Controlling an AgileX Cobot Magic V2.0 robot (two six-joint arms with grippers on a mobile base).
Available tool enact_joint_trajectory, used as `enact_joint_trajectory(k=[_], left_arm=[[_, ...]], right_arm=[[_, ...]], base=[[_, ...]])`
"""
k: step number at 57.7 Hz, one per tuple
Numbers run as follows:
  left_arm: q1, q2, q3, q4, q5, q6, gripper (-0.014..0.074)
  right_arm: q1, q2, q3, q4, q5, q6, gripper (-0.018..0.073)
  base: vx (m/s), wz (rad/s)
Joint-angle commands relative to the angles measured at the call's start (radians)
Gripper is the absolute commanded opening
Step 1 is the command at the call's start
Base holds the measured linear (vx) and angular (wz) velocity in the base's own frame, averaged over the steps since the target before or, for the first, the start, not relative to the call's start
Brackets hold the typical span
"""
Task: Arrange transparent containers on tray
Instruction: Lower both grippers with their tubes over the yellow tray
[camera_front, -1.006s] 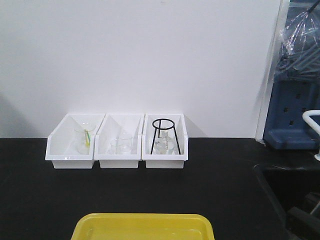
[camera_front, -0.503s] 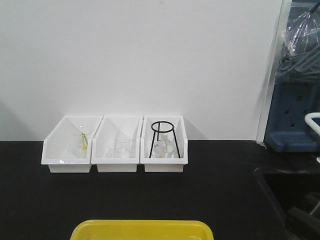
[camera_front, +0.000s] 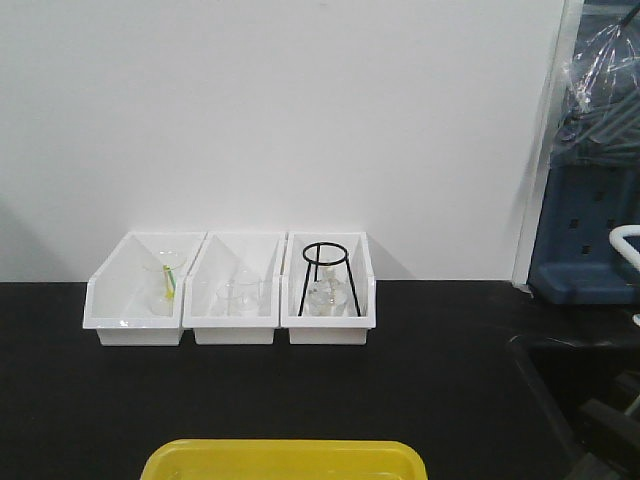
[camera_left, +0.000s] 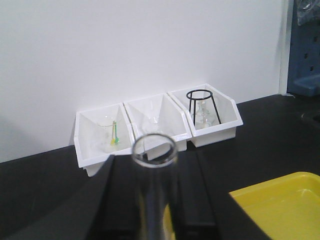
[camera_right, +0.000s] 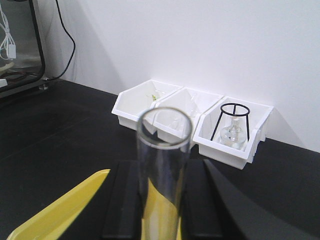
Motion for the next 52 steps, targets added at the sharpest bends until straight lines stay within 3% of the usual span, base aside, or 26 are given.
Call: enact_joint_trajectory(k=[1,11,20,34,44,52], left_arm=[[-0.006,0.006,-0.027,0.003,-0.067,-0.005,0.0075],[-0.006,0.020,-0.027,-0.028,-0.051,-0.010,0.0076],[-0.007,0.125,-0.028,-0.136,-0.071,0.020,0.0078],[-0.008,0.435,-0.103,-0.470,-0.106,0.222,0.0082],[-0.008,0.676,-0.186,-0.708,-0.103,0.356,0.0083],[-0.009,0.854,-0.228,-0.826,-0.106,0.465,0.0083]], right_arm=[[-0.005,0.002,-0.032,0.004,-0.081,-0.008,0.0064],[-0.005,0.013,-0.032,0.007,-0.071,0.011,0.0064],[-0.005,0.107,-0.034,0.007,-0.072,0.121,0.0064],[-0.005,0.373,-0.125,0.026,-0.026,0.249,0.0064],[-0.005,0.558,-0.204,0.028,-0.033,0.254,0.0064],[-0.005,0.695,-0.257,0.055,-0.030,0.254,0.0064]], base=[[0.00,0.00],[0.00,0.00],[0.00,0.00],[0.00,0.00],[0.00,0.00],[0.00,0.00]])
